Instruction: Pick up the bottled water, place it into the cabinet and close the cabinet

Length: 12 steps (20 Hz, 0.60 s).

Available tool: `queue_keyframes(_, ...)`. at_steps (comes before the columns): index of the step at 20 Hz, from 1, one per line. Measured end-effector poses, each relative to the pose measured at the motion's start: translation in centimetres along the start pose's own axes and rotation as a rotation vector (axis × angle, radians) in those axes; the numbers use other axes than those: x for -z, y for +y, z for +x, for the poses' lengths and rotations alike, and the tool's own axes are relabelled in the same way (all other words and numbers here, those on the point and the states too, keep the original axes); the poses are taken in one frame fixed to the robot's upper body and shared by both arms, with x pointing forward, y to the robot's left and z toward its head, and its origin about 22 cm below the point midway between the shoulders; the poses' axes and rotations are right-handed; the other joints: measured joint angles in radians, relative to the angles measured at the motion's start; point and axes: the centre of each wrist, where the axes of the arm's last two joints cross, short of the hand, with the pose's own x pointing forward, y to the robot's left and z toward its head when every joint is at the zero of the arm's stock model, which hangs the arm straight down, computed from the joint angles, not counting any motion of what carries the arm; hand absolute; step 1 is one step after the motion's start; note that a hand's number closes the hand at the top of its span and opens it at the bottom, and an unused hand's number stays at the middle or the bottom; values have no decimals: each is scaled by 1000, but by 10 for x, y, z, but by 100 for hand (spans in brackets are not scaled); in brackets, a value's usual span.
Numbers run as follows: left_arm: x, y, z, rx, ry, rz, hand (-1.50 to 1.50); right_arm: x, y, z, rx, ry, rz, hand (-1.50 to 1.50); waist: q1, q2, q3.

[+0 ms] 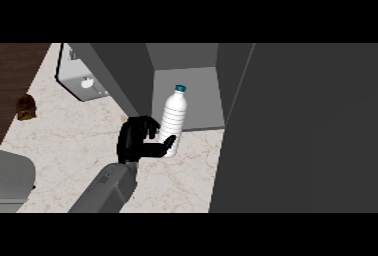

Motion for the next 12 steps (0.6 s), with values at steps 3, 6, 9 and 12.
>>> queue_keyframes(3, -1, -4, 1, 51, 7, 39, 150, 1, -6, 1, 10, -5, 12, -150, -3, -1, 2)
queue_keyframes(6, -2, -7, 2, 100, 9, 79, 150, 2, -11, 2, 20, -10, 27, -150, -9, -1, 3)
queue_keyframes(9, -3, -9, 3, 134, 11, 114, 150, 3, -17, 2, 36, -17, 32, -150, -15, -1, 5)
queue_keyframes(12, -3, -11, 4, 159, 19, 146, 150, 3, -23, 3, 45, -18, 42, -150, -19, -1, 5)
